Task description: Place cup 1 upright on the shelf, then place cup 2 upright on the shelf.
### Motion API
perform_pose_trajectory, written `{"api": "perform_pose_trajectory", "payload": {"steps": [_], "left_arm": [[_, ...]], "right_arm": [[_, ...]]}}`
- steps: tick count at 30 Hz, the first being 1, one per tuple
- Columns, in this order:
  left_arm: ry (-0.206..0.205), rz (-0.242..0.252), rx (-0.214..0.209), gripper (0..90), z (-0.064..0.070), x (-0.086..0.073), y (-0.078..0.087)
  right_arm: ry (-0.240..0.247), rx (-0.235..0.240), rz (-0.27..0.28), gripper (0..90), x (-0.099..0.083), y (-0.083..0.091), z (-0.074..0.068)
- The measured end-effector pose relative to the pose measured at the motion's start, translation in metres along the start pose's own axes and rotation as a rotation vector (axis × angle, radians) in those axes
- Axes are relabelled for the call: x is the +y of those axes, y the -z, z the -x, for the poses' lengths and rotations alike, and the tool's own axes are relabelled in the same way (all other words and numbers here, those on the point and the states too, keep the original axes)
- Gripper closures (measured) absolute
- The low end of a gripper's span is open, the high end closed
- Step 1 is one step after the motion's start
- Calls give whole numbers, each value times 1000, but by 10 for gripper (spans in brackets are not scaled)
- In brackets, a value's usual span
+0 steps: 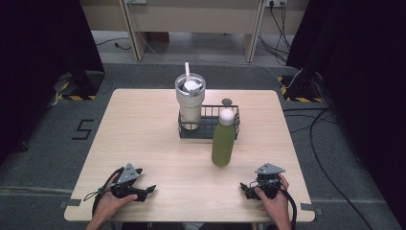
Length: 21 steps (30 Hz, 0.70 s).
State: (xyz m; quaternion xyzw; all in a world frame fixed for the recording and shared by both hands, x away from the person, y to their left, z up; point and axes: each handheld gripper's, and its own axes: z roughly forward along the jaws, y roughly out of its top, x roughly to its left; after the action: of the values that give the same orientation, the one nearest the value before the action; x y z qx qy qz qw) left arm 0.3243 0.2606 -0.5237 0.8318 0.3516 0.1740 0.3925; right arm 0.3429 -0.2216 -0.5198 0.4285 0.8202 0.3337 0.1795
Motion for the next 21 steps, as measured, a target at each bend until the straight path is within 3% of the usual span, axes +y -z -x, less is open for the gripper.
{"api": "perform_pose_trajectory", "payload": {"steps": [2,6,18,21], "left_arm": [[-6,-21,17,148,0,-1,0],[21,-36,-14,145,-4,-2,0],[22,-37,-25,132,-6,-2,0],[22,-37,-25,132,-6,-2,0]], "right_arm": [[0,1,-1,5,0,0,0],[1,1,0,5,0,0,0],[3,0,0,16,0,0,-1],[12,12,31,186,0,2,-3]]}}
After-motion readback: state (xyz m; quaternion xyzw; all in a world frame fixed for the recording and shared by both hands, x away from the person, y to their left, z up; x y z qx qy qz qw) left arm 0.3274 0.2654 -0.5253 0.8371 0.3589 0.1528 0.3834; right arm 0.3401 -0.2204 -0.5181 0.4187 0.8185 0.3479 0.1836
